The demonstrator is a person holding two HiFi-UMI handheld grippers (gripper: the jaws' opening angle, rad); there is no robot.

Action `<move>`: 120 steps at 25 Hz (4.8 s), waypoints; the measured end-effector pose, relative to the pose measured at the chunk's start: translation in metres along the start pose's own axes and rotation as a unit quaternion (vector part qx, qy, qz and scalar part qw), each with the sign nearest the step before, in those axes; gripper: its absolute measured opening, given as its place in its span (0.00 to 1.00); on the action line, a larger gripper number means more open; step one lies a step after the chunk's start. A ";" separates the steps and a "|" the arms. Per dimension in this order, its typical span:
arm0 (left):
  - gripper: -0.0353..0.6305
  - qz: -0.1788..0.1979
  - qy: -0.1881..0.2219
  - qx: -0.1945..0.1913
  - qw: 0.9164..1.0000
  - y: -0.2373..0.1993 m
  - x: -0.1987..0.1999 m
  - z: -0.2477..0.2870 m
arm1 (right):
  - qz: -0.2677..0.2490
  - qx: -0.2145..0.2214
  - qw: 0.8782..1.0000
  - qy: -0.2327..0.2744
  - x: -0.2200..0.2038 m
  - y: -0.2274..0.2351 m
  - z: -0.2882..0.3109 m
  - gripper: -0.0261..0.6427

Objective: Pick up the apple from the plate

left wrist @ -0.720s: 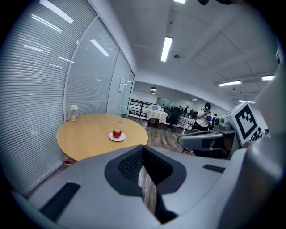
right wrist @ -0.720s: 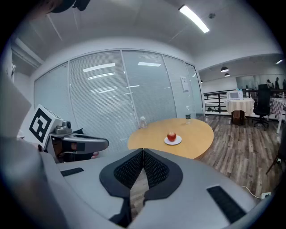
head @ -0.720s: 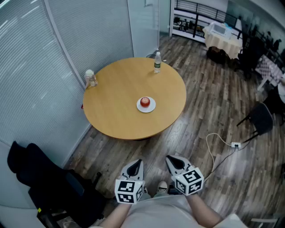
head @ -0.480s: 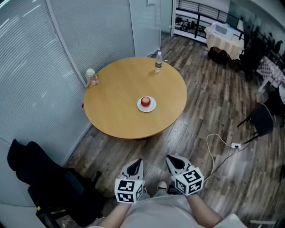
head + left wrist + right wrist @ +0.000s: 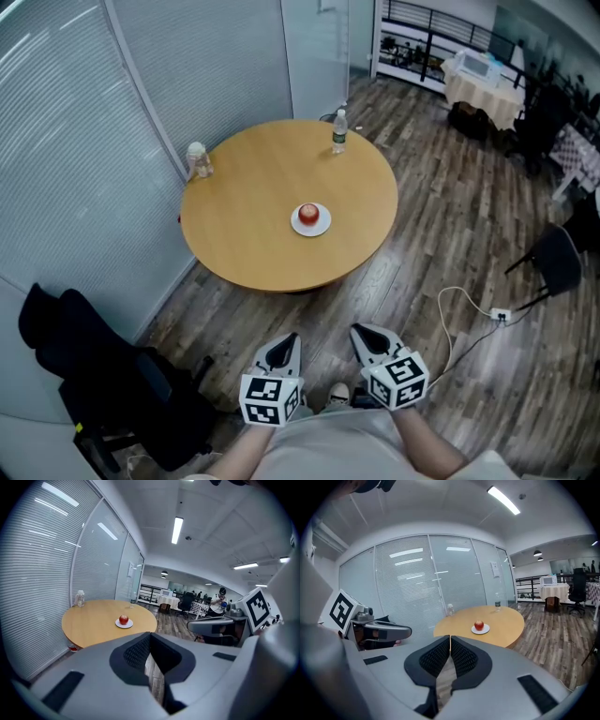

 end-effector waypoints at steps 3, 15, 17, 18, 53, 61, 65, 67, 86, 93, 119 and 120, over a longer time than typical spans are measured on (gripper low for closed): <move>0.06 -0.001 0.003 0.009 1.000 0.005 0.005 0.006 | -0.001 0.005 1.000 -0.001 0.004 0.011 -0.003 0.09; 0.06 -0.008 -0.001 0.026 1.000 0.014 0.012 0.038 | 0.003 0.019 1.000 -0.017 0.008 0.053 0.009 0.09; 0.06 -0.011 -0.001 0.026 1.000 0.006 0.013 0.050 | 0.003 0.020 1.000 -0.021 0.010 0.057 0.019 0.09; 0.06 -0.013 -0.002 0.025 1.000 0.002 0.014 0.057 | 0.004 0.019 1.000 -0.023 0.011 0.061 0.025 0.09; 0.06 0.005 0.015 -0.026 1.000 -0.189 0.135 0.282 | 0.016 -0.053 0.998 0.000 0.164 0.164 0.262 0.09; 0.06 -0.004 0.004 -0.010 1.000 -0.189 0.136 0.296 | 0.008 -0.037 0.999 -0.014 0.169 0.174 0.270 0.09; 0.06 -0.001 -0.006 -0.007 1.000 -0.191 0.135 0.308 | 0.010 -0.032 0.999 -0.031 0.167 0.184 0.279 0.09; 0.06 0.005 -0.011 -0.006 1.000 -0.193 0.130 0.316 | 0.010 -0.031 0.999 -0.036 0.165 0.189 0.286 0.09; 0.06 0.012 -0.061 -0.007 0.998 -0.208 0.084 0.370 | 0.017 -0.028 0.996 -0.085 0.141 0.219 0.334 0.09; 0.06 0.013 -0.086 -0.011 0.996 -0.213 0.067 0.388 | 0.021 -0.020 0.994 -0.102 0.128 0.221 0.350 0.09; 0.53 0.028 -0.168 -0.062 0.983 -0.203 0.011 0.450 | 0.043 -0.017 0.989 -0.142 0.108 0.242 0.373 0.09; 0.55 0.028 -0.171 -0.062 0.983 -0.203 0.008 0.453 | 0.044 -0.018 0.989 -0.143 0.107 0.243 0.373 0.09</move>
Point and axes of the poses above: the fingertips, and each gripper's own axes: z forward along the fingers, y to its right, x out of its top, the point moved 2 cm from there along -z, backward along the fingers, and after that the axes turned 10 degrees about z, right-handed, at the moved point
